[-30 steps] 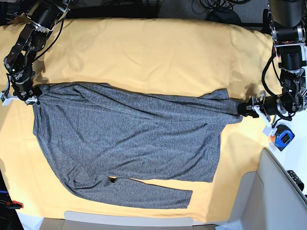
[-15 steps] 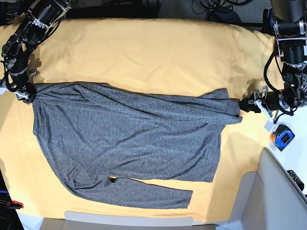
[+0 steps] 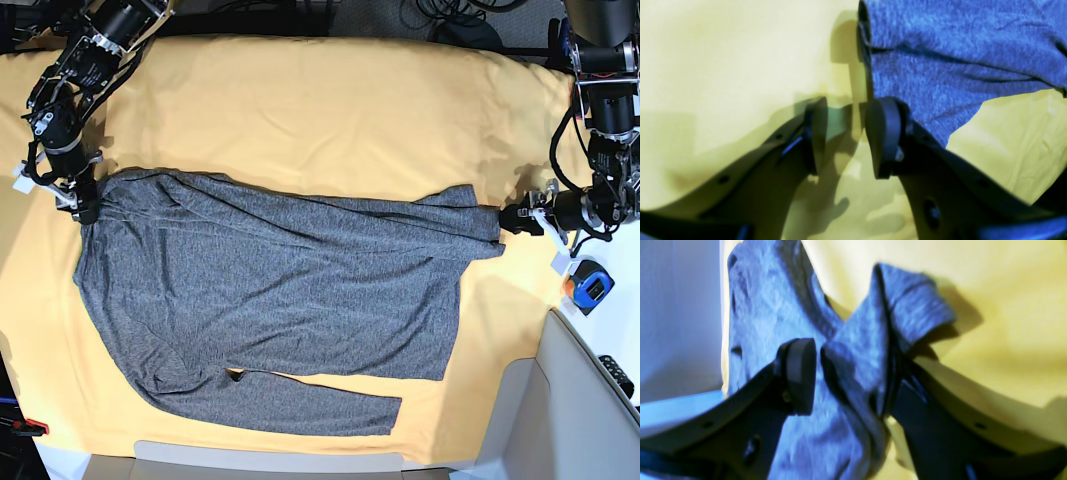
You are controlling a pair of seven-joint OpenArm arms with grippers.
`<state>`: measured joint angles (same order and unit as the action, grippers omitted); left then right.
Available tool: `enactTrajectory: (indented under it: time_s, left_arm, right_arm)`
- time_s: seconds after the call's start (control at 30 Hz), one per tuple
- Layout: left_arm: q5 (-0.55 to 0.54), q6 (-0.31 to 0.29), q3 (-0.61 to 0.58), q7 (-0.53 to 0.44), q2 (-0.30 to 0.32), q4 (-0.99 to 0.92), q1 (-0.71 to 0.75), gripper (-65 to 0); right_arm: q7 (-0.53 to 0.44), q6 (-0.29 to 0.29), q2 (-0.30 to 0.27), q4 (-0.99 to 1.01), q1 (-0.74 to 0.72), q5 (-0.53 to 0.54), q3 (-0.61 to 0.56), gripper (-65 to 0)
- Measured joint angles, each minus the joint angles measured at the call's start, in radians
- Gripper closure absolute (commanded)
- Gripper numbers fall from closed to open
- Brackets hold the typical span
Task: Fold the T-shirt properly
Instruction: 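Adjust grip on the shoulder corners with both grippers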
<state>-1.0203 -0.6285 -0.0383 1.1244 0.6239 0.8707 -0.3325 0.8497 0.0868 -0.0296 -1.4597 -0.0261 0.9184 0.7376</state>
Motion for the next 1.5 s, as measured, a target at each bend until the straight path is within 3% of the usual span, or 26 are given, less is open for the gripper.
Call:
enactTrajectory:
  time_s: [0.27, 0.47, 0.7, 0.97, 1.2, 1.5]
  left_arm:
    - [-0.003, 0.0, 0.0, 0.016, 0.0, 0.001, 0.0, -21.9]
    - [-0.003, 0.0, 0.0, 0.023, 0.0, 0.002, 0.0, -22.1]
    - [-0.011, 0.0, 0.0, 0.057, -0.001, 0.002, -0.003, -24.2]
    - [-0.025, -0.008, 0.009, 0.103, -0.046, 0.005, -0.011, -24.2]
    - [-0.171, -0.007, 0.003, 0.169, -0.035, 0.002, 0.0, -24.1]
    - [-0.365, -0.007, 0.003, 0.2, 0.059, 0.002, 0.045, -24.0]
  right_arm:
    - [0.001, -0.001, 0.033, -0.031, 0.027, 0.009, -0.001, -28.5]
    - [0.003, 0.0, 0.027, 0.027, -0.035, 0.008, 0.003, -28.5]
    - [0.019, 0.0, 0.024, 0.029, -0.063, -0.074, 0.002, -28.5]
    - [0.012, -0.002, 0.025, 0.029, -0.057, -0.073, 0.0, -28.5]
    - [0.01, -0.009, 0.025, 0.027, -0.045, -0.064, -0.001, -28.5]
    - [0.011, -0.009, 0.025, 0.024, -0.038, -0.056, -0.001, -28.4]
